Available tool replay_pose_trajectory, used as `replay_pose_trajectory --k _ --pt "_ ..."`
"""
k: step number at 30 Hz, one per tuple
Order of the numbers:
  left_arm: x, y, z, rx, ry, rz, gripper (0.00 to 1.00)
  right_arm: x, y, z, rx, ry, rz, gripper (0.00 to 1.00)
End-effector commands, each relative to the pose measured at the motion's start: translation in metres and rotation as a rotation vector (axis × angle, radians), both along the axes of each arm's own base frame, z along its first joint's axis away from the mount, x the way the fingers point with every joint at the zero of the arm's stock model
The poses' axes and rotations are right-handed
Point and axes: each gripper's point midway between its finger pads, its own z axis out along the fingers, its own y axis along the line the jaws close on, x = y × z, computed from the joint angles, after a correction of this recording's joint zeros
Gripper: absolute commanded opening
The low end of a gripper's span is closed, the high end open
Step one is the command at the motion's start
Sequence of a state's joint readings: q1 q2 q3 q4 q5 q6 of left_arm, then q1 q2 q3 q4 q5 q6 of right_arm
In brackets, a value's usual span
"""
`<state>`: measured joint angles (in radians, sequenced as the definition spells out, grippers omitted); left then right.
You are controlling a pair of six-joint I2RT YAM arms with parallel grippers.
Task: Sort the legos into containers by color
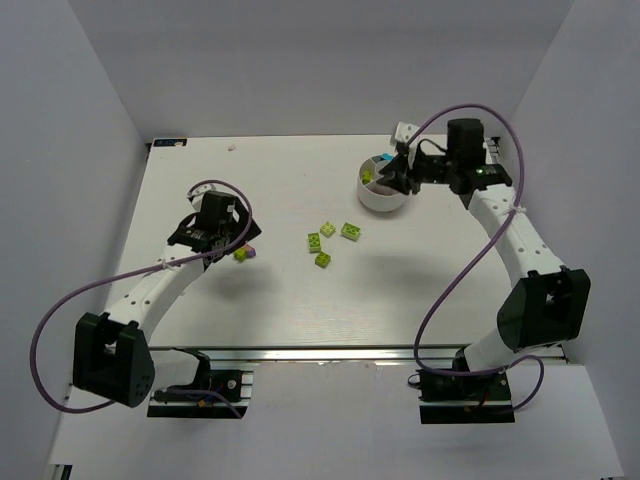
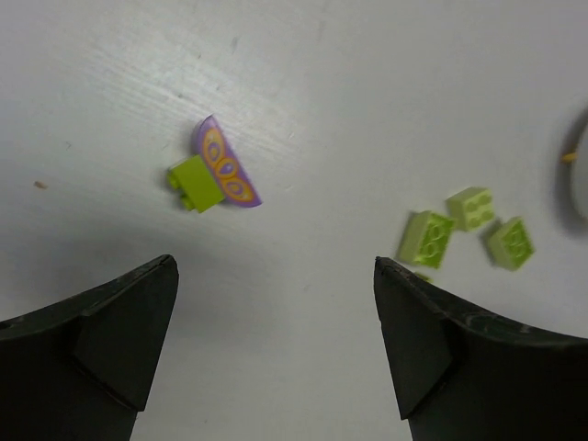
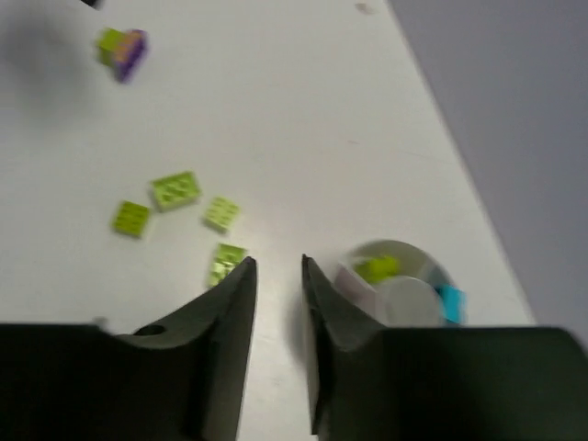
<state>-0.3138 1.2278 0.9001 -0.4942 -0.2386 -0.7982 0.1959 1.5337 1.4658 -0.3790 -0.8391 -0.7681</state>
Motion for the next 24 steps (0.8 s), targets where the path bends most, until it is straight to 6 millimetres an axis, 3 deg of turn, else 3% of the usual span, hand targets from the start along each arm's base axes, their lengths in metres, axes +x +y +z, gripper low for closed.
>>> replay_pose_trajectory --k 1,4,7,16,24 --pt "-0.006 -0.001 -0.005 0.071 0.086 -0.103 0.96 -0.051 0.032 -0.025 0.104 0.261 0.148 0.35" --pt "-0.003 0.003 -0.012 0.159 0.12 -0.182 0.96 -0.069 0.038 -0.039 0.086 0.296 0.172 0.6" --pt "0.002 0.004 -0.011 0.241 0.121 -0.284 0.96 -0.076 0.039 -0.039 0.096 0.283 0.188 0.69" --pt "0.007 0.012 -0.015 0.439 0.096 -0.511 0.92 -0.076 0.039 -0.043 0.081 0.284 0.196 0.73" --pt "0.004 0.004 -0.058 0.496 0.221 -0.749 0.8 -0.07 0.04 -0.042 0.084 0.282 0.187 0.76"
